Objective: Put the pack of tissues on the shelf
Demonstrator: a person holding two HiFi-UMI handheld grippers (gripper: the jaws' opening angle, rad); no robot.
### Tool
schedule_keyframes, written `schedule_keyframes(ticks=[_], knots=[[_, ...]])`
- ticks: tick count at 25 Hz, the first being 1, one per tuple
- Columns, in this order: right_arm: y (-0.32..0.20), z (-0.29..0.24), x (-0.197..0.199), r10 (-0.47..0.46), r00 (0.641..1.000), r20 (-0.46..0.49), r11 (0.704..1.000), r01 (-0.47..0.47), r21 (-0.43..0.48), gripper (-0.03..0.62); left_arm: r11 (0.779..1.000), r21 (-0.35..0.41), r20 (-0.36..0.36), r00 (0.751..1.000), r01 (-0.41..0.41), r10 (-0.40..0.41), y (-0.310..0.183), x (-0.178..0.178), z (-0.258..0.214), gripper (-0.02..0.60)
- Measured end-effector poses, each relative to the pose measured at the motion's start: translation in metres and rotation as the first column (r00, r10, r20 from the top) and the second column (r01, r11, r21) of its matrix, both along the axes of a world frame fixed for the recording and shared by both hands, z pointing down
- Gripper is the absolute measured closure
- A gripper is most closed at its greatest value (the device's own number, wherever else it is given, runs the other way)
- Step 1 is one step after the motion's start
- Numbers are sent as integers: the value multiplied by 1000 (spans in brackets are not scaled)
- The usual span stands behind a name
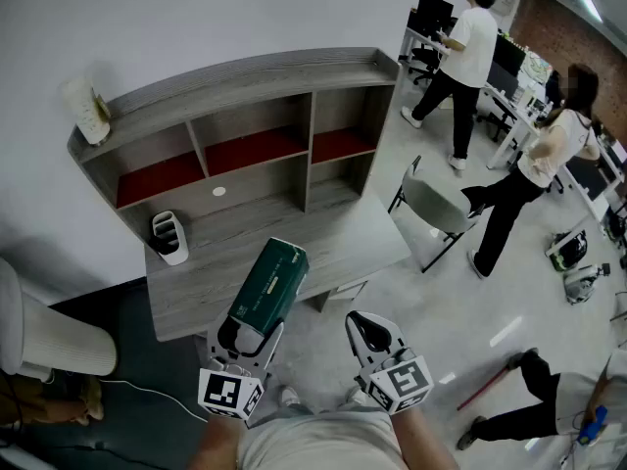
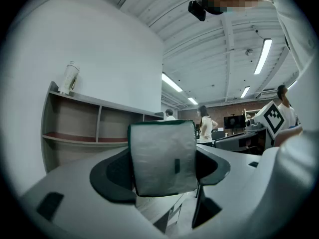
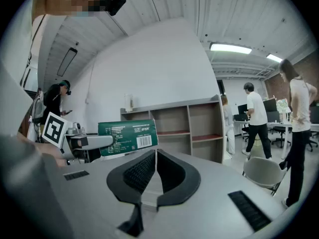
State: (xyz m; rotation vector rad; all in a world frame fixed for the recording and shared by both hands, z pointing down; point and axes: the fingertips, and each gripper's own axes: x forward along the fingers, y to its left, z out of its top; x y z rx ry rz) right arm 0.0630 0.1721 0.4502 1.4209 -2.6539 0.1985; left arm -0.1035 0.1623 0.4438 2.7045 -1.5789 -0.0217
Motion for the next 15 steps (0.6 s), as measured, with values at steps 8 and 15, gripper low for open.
schedule_keyframes(ticks=[8,15], knots=[[-2,-2,-34,17,999,-30,1000,-17,1,556,1000,1,-15,1000,-14,14,-4,-36,1,229],[-20,8,-48,57,998,-16,998,-57,-16,556,1000,-9,-28,1000,-1,0,-23,-64,13,229]])
